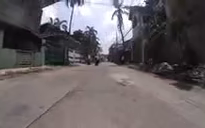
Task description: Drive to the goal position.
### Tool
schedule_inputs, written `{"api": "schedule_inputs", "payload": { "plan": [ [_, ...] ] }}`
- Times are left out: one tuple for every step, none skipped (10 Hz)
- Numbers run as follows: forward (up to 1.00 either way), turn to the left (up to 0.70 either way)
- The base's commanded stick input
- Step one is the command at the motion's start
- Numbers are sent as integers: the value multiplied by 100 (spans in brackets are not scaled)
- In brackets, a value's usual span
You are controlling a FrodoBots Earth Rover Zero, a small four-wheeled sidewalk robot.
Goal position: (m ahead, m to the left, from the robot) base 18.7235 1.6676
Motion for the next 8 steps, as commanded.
{"api": "schedule_inputs", "payload": {
  "plan": [
    [99,0],
    [99,0],
    [99,0],
    [99,0],
    [99,0],
    [99,0],
    [99,0],
    [99,0]
  ]
}}
